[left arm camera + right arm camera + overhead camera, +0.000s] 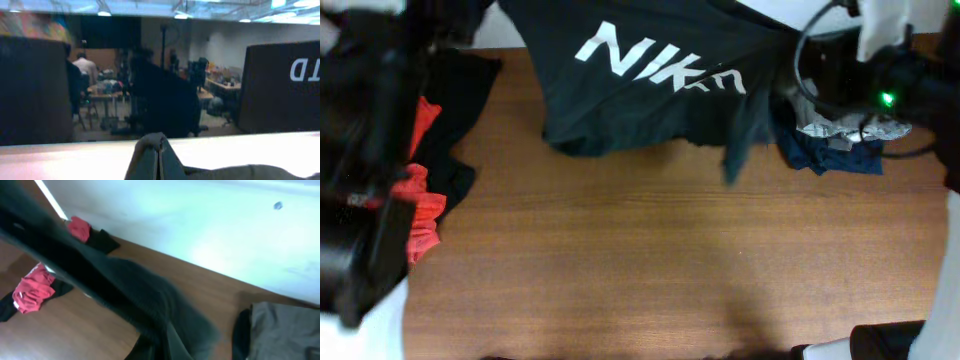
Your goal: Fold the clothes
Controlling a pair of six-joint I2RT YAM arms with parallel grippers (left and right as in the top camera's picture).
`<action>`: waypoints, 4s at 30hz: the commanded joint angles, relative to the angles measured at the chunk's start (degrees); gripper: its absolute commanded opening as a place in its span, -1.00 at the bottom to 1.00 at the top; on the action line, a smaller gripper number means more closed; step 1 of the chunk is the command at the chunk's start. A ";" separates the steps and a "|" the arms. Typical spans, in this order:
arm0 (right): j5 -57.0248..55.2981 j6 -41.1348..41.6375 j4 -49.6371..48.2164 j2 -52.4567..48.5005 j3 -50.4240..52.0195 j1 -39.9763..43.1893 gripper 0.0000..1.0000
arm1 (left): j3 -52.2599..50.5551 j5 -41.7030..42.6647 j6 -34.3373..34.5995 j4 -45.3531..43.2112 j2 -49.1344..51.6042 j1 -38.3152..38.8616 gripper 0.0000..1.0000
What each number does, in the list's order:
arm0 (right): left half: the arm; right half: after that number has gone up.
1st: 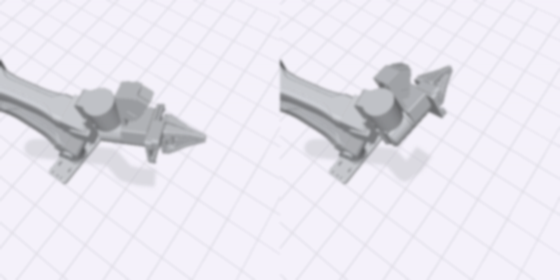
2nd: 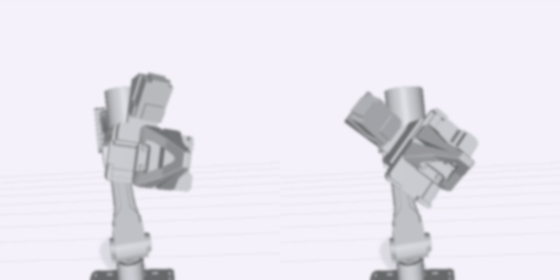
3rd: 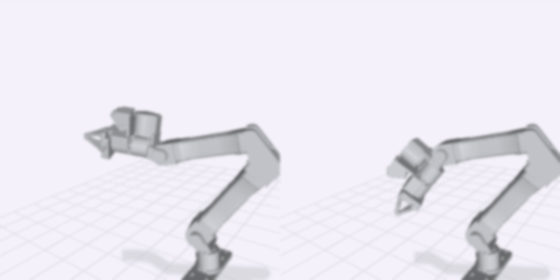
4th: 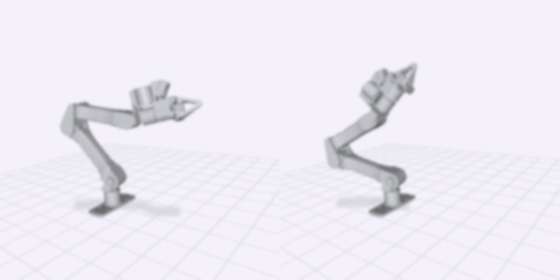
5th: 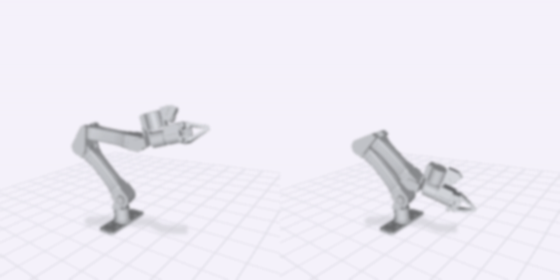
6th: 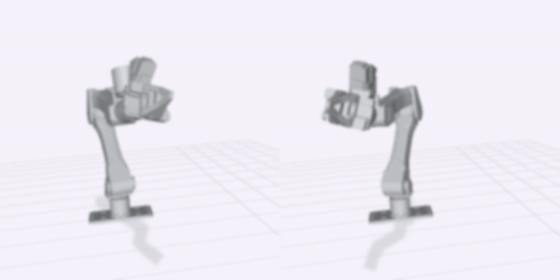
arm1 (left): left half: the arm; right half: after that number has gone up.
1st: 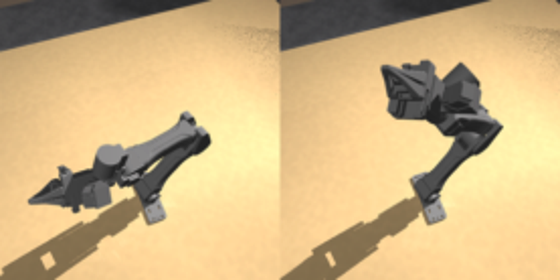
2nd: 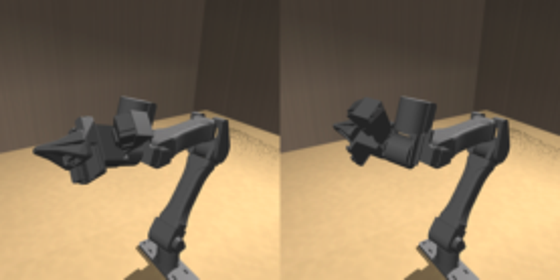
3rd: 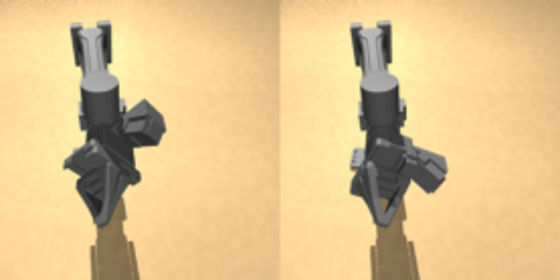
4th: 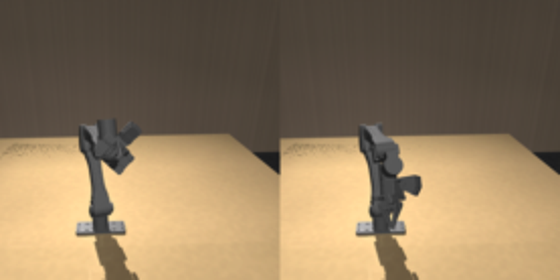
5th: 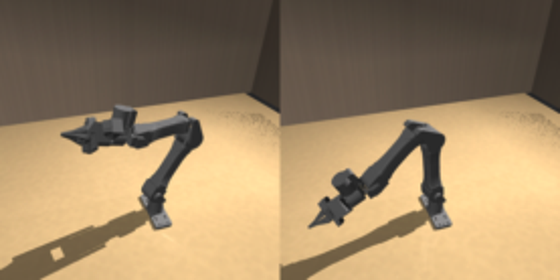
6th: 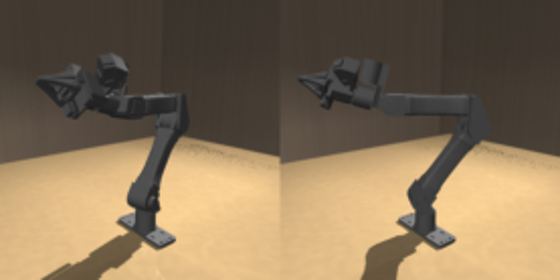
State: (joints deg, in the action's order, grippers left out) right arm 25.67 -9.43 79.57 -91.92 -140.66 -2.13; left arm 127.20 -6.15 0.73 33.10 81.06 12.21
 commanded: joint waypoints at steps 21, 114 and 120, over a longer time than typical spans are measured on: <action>-7.76 -0.61 8.68 7.78 -14.38 -0.04 -0.92 | 1.05 -17.94 -5.57 12.26 -10.80 -0.28 -0.98; -12.87 6.69 11.93 -47.15 -18.88 -2.29 0.99 | -32.85 9.81 5.70 32.37 47.45 -3.17 -0.97; -12.87 6.71 11.91 -47.15 -18.88 -2.29 0.99 | -39.10 5.88 5.73 24.35 47.52 -5.31 -0.98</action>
State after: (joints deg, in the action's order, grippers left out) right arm 13.69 -2.98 91.53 -139.50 -159.15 -4.60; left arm 92.44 3.55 6.50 62.17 126.06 8.78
